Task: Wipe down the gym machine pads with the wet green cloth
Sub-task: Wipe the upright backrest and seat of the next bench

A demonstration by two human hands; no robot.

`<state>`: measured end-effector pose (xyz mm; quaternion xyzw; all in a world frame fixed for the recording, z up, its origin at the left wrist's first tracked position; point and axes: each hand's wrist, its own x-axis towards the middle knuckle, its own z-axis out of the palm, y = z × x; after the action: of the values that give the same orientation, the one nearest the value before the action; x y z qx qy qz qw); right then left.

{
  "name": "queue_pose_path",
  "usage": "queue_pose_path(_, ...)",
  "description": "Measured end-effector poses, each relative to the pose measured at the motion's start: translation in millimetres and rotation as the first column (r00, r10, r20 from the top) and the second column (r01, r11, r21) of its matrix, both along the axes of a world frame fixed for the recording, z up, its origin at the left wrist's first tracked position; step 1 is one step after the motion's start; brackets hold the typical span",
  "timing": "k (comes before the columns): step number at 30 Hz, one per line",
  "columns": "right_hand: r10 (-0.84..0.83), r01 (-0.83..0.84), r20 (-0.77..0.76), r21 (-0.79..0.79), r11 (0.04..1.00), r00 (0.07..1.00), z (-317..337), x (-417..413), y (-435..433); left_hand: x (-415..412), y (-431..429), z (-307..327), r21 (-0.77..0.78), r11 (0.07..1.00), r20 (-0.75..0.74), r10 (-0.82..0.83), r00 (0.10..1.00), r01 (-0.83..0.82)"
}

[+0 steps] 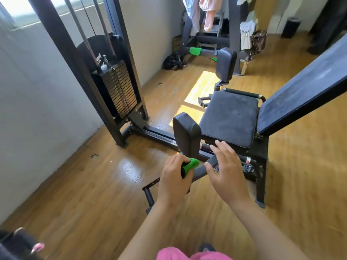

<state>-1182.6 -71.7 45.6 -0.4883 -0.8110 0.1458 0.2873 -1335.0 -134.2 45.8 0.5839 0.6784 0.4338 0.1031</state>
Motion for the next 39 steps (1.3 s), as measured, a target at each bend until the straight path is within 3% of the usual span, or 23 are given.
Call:
queue_pose_path(11,-0.030,0.030,-0.011,0.000,1.000,0.999,-10.6,-67.0,48.0,-84.2,41.1,-6.7,-0.069,0.998,-0.019,0.002,1.000,-0.003)
queue_pose_path(20,-0.208,0.208,0.015,-0.009,0.978,0.978,-21.1,-219.0,56.3,-255.4,69.1,-18.6,-0.105,0.986,0.020,-0.130,0.991,0.131)
queue_pose_path(28,-0.181,0.182,0.048,-0.018,0.983,0.982,-16.0,-346.2,54.0,-383.7,69.2,-3.4,-0.099,0.987,0.012,-0.126,0.992,0.127)
queue_pose_path(32,-0.141,0.144,0.066,-0.052,0.988,0.988,-23.1,-378.2,58.0,-415.8,62.5,-12.5,-0.129,0.986,0.004,-0.104,0.995,0.104)
queue_pose_path(39,-0.155,0.168,0.107,-0.129,0.977,0.982,-49.5,-378.2,81.3,-438.1,94.5,-10.3,-0.187,0.963,-0.117,-0.220,0.968,0.196)
